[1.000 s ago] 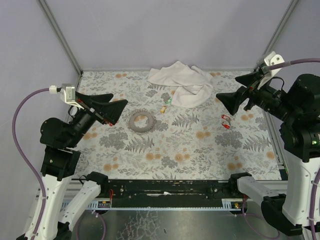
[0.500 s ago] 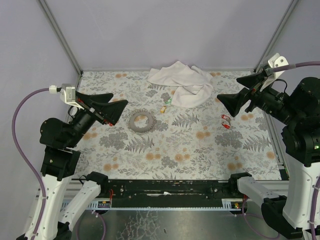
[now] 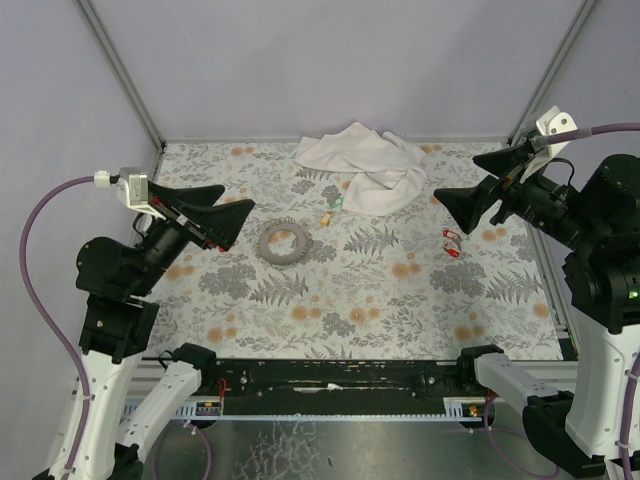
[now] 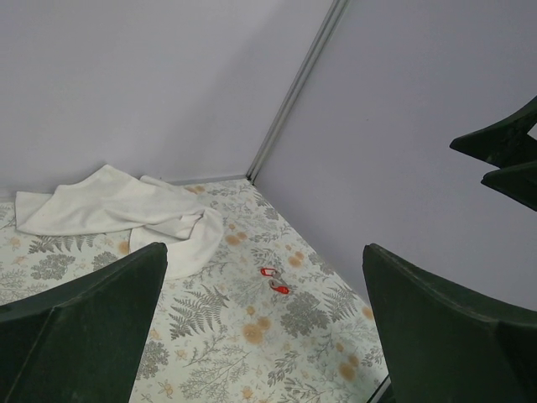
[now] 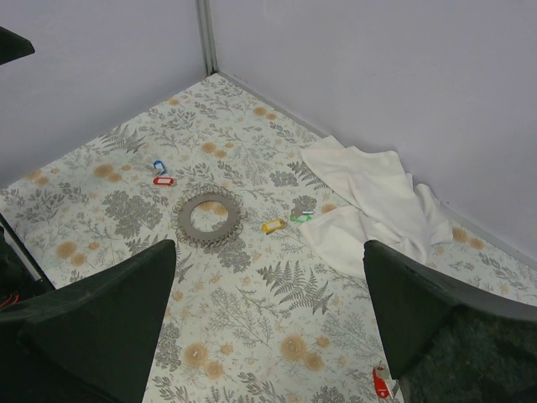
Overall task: Remove the keys from the keyring
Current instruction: Reset both arms
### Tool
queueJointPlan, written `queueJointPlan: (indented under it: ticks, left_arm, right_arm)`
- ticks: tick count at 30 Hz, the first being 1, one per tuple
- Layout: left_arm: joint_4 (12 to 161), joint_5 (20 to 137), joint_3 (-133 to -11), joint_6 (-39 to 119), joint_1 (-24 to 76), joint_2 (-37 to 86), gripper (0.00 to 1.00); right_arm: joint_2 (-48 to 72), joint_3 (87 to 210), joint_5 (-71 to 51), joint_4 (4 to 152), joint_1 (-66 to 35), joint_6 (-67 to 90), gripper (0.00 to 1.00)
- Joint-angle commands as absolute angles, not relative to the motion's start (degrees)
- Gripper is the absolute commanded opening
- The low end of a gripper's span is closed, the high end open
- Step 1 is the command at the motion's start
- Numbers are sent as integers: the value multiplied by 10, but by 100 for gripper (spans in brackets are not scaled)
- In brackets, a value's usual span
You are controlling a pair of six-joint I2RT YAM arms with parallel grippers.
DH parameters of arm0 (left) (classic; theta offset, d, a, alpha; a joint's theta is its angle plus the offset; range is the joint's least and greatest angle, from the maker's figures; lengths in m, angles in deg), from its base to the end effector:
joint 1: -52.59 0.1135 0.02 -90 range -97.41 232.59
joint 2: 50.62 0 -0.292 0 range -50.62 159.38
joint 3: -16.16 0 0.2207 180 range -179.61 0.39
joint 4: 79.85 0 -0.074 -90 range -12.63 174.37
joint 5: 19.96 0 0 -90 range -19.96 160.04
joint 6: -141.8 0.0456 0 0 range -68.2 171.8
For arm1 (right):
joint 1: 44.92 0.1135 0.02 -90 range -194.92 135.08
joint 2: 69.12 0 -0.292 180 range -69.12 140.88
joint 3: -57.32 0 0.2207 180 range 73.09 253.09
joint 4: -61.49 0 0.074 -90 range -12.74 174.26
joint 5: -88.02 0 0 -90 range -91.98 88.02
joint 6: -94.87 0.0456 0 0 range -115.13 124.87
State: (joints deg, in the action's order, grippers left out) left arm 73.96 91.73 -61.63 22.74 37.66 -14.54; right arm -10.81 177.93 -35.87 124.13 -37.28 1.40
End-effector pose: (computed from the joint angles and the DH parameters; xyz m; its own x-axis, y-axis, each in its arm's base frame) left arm 0.0545 -0.0320 0.4634 -0.0574 -0.4518 -0.8903 0.6356 0.6711 -0.3816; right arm 0.0769 0.0360 0.5567 0.0343 -0.0461 -0.9983 -0.6621 0.7472 -0.0572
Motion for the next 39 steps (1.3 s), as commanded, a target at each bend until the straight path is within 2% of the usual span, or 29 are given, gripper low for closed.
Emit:
queueJointPlan:
  ticks: [1,39]
  left_arm:
    - [743,926,-633,239,379,-150,100]
    - [743,939,-634,247,380,-143,100]
  right_arm:
    - [-105,1794,-356,1211,-375,21,99]
    - [-103,1794,-354,1211,-375,21,99]
